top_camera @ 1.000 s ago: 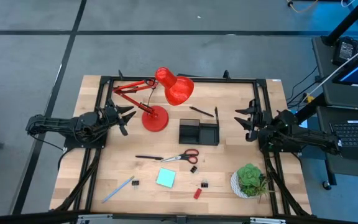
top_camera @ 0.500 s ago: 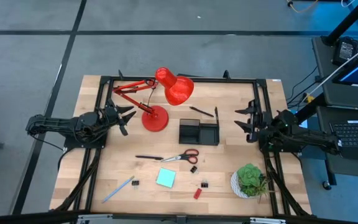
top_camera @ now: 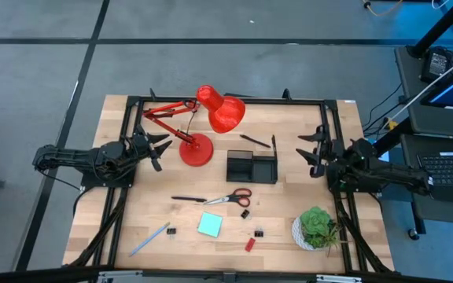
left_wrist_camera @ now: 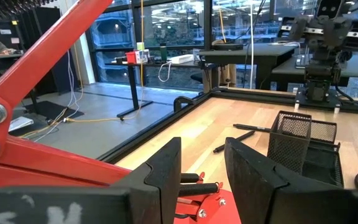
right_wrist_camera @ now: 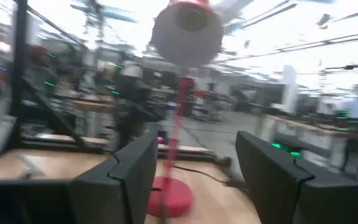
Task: Pick and place office supplies into organizer
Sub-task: Put the top left black binder clip into the black desk organizer
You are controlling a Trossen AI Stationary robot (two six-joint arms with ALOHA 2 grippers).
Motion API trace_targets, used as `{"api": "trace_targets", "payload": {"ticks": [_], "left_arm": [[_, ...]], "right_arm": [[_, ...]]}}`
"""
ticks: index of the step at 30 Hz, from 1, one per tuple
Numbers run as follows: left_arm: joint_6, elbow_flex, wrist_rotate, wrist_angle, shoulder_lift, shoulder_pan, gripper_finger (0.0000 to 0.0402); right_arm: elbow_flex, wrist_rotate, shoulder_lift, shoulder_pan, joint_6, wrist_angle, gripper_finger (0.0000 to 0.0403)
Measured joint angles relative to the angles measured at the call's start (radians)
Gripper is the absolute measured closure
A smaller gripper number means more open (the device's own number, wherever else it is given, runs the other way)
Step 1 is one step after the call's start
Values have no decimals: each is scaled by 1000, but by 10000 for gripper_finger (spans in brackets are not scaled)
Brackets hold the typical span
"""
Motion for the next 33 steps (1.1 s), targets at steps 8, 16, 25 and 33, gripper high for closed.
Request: {"api": "trace_targets", "payload": {"ticks": [8,16,25,33], "left_arm": [[0,0,0,0,0,0,284],[0,0,0,0,0,0,284],[0,0,0,0,0,0,284],[0,0,0,0,0,0,284]], "right_arm": [[72,-48,163,43,-71,1,191],[175,-32,447,140,-127,15,191],[419,-31,832,301,-242,-21,191],[633,2,1137,420,-289,-163,191]]}}
